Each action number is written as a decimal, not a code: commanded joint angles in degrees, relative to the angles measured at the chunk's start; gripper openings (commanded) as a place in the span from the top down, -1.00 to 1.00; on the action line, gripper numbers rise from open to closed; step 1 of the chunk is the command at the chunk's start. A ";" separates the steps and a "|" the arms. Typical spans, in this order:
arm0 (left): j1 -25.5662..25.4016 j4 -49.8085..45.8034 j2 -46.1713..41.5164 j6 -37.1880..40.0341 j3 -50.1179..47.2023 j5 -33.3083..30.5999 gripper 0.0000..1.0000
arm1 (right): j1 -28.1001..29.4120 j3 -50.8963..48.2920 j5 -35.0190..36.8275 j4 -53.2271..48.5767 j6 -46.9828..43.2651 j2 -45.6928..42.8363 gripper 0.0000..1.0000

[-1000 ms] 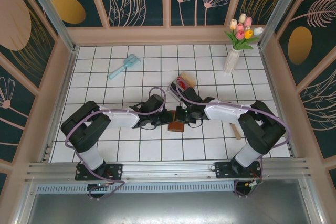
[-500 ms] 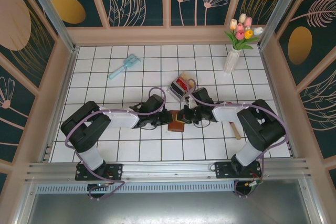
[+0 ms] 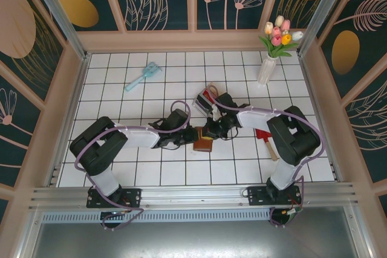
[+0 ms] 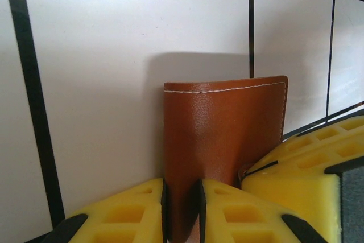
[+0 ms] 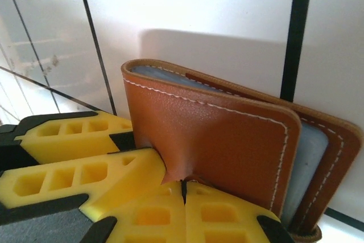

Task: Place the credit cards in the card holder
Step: Close the button on the card holder.

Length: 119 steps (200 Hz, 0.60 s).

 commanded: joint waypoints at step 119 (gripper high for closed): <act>-0.67 -2.50 1.33 1.02 -0.40 -0.09 0.56 | 1.90 2.33 16.44 -2.80 -0.37 -11.38 0.38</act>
